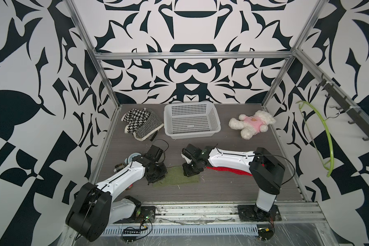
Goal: Roll up the scarf and place it into the basket
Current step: Fold the scarf at the center of the board.
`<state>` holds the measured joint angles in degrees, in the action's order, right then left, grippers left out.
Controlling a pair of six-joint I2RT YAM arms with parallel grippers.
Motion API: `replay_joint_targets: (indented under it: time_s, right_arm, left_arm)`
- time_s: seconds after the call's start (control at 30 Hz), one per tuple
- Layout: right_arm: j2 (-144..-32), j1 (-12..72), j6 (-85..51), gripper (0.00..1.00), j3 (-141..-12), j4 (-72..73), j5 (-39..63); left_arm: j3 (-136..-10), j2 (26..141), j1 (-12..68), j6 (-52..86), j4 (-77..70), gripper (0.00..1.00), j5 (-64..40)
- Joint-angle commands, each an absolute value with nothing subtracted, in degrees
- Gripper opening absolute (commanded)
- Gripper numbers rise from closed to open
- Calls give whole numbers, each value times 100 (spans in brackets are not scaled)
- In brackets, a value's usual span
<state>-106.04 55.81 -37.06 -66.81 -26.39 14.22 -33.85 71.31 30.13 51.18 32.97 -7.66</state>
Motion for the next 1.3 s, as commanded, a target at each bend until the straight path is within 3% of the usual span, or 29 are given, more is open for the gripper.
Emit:
replay_joint_targets:
  time_s: [0.0, 0.23, 0.73, 1.27]
  right_arm:
    - [-10610, 5356, -3858, 27, -6417, -2428, 1555]
    - [-10162, 4821, -3466, 27, -6299, -2895, 1118]
    - [-9193, 4809, -3289, 27, -6412, -3443, 672]
    - [-9843, 4779, -3250, 25, -6320, -3079, 1049]
  left_arm:
    - [-3604, 7636, 3234, 5317, 2679, 8, -659]
    - [-4241, 8183, 3522, 5278, 2578, 0, -715]
    - [-4535, 6590, 3537, 5385, 3879, 0, -518]
    - [-4690, 6079, 3577, 5443, 4499, 0, -200]
